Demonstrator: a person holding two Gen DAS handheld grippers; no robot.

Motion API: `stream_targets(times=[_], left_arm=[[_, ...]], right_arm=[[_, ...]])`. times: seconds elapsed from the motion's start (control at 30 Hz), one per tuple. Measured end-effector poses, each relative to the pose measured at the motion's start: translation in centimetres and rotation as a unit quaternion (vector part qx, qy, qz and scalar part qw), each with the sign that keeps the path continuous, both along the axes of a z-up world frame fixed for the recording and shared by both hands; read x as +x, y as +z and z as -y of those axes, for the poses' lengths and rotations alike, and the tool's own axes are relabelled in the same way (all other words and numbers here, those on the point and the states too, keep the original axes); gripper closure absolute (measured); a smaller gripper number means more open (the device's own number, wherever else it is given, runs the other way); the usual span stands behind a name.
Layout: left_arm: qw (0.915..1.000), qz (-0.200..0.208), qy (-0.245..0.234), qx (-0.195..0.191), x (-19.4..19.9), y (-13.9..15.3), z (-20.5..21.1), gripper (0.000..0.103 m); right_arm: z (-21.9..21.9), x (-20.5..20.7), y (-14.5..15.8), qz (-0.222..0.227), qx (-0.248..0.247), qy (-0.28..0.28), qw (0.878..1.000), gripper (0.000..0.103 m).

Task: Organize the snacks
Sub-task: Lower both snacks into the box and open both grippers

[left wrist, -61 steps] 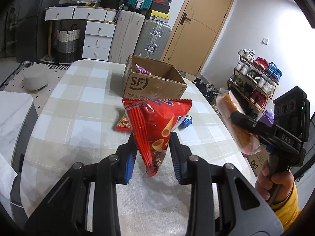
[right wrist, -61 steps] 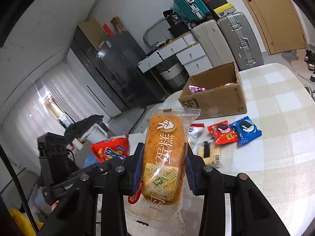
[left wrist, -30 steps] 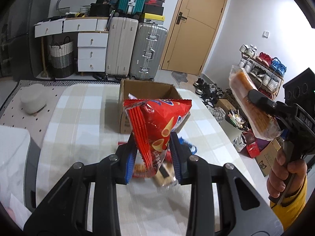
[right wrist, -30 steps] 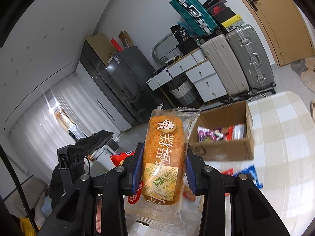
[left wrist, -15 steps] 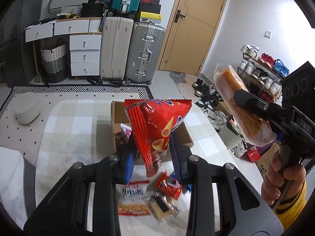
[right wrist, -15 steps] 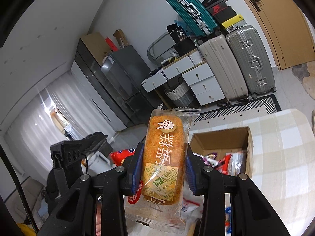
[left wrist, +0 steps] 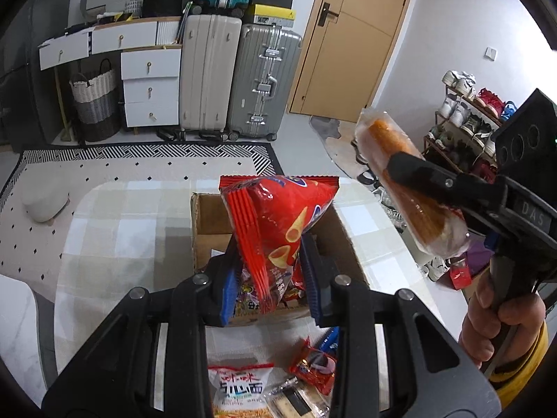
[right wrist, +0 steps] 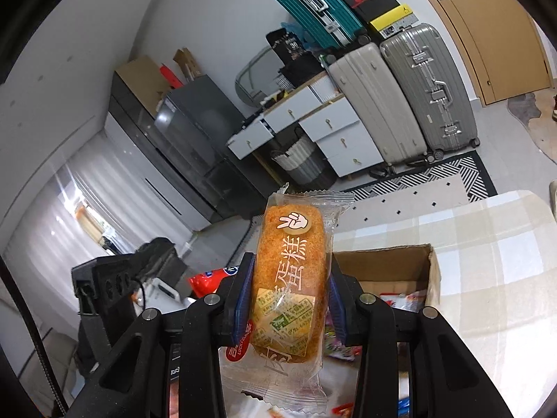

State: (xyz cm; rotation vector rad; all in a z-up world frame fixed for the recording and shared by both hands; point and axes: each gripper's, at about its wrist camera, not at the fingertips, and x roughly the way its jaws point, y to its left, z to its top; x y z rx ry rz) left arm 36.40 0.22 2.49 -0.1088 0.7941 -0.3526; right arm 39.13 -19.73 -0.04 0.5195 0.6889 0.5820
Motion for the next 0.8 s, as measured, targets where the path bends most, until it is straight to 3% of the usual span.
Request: stream_targets(times=[0.43,0.8], left_arm=[[0.9982,-0.054,-0.007,0.023,7.0,-7.4,2.2,0.074],[0.996,-0.088,-0.003,0.017,11.6,-12.5,2.7,0.074]], right_arm=[[-1.1,3.2,-6.1,-0.047,-0.044,0.006,0.998,0.065],[-1.5,4.4,-9.1,-0.071,-0.057,0.008,0.996,0.065]])
